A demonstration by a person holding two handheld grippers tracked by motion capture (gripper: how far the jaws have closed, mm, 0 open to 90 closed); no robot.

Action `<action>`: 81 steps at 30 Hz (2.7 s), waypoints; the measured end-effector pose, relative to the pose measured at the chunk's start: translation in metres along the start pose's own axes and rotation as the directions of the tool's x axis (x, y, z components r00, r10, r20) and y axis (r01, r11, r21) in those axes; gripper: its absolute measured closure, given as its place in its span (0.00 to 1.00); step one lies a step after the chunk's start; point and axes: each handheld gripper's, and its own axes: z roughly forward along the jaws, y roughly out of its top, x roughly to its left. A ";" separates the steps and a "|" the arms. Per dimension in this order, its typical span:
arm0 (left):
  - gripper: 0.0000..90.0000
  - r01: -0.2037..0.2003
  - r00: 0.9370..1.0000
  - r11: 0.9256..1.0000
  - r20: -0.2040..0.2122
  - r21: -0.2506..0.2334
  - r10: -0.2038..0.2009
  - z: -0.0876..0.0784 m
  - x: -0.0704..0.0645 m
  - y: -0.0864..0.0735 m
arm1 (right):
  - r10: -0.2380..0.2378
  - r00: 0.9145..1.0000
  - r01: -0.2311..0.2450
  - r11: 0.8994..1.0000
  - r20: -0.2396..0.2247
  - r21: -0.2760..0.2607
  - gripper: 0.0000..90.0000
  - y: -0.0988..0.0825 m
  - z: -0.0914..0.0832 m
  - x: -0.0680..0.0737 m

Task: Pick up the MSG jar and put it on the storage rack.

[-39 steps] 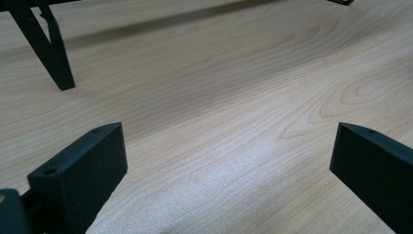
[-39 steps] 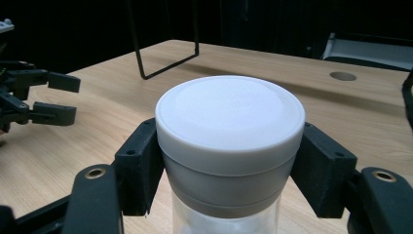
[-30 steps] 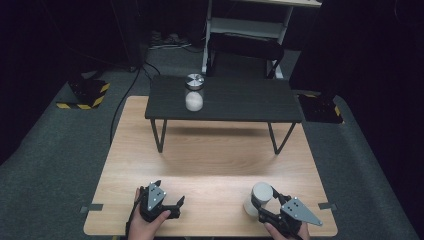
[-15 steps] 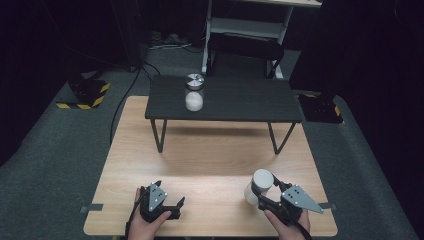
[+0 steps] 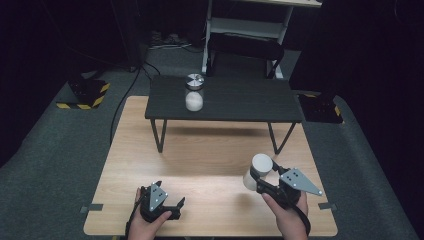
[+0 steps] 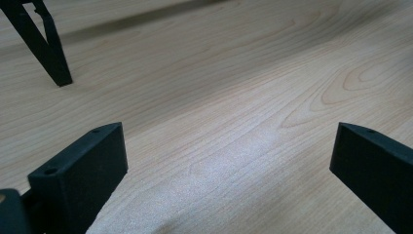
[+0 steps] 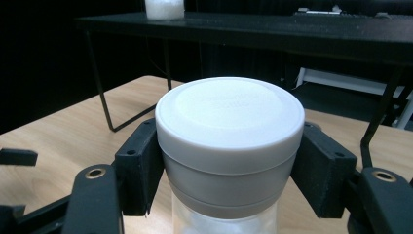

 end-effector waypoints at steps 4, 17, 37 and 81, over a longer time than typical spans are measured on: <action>0.01 0.007 1.000 1.000 0.001 -0.001 -0.007 0.000 0.001 0.000 | 0.006 1.000 -0.006 1.000 0.007 -0.007 0.38 0.009 0.006 -0.001; 0.01 0.002 1.000 1.000 0.007 -0.001 -0.002 0.000 0.002 0.000 | 0.004 1.000 -0.003 0.999 0.031 -0.036 0.38 0.033 0.022 -0.005; 0.01 -0.011 1.000 1.000 0.003 0.004 0.011 0.000 0.000 0.001 | 0.014 0.998 -0.010 0.997 0.056 -0.081 0.38 0.066 0.043 -0.012; 0.01 0.018 1.000 1.000 0.012 -0.010 -0.018 -0.002 0.006 -0.003 | 0.020 0.990 -0.002 0.992 0.141 -0.127 0.38 0.141 0.106 -0.028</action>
